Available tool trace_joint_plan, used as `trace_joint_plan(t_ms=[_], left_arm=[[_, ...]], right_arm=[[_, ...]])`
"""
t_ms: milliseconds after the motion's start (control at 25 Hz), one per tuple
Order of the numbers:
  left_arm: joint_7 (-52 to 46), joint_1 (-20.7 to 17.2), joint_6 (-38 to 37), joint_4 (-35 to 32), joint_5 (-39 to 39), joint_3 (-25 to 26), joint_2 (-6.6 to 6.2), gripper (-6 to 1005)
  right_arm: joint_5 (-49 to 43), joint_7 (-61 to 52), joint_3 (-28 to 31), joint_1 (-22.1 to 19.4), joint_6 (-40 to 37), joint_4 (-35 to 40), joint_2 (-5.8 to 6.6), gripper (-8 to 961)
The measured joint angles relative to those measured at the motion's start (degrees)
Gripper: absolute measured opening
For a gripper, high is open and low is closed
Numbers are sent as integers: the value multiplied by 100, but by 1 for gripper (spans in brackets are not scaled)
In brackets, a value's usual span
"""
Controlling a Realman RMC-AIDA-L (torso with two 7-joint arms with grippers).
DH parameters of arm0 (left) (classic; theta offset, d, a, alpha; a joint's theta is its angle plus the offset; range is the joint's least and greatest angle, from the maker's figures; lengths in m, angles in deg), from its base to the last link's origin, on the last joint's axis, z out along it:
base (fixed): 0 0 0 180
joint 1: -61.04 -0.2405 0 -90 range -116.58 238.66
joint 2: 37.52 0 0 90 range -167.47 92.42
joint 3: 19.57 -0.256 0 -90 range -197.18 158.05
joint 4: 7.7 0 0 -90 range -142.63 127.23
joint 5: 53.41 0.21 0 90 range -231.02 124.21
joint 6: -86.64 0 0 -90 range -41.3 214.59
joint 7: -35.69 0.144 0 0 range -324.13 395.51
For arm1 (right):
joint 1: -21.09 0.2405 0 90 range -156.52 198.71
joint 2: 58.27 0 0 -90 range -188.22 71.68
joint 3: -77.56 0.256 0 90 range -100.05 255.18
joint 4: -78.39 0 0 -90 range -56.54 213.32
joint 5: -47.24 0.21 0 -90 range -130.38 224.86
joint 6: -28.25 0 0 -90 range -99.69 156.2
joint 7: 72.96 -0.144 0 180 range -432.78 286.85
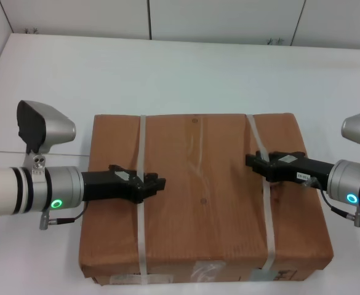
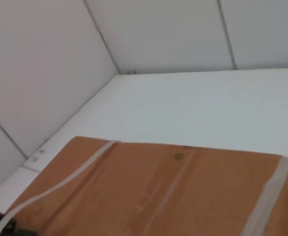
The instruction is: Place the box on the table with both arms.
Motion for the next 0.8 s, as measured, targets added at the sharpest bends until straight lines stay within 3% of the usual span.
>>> trace_joint_plan(t_ms=[200,640,800], left_arm=[[368,-92,128,-37,-60,44,16,247],[751,-224,285,-97,-452,46,12,702],[879,-290,35,-3,-609,34,-33,732]], right_arm=[[39,-14,31,-35,105,3,-1,208],[334,98,47,-261,276,76,-1,654],[641,258,47,-440,165,178,-1,777]])
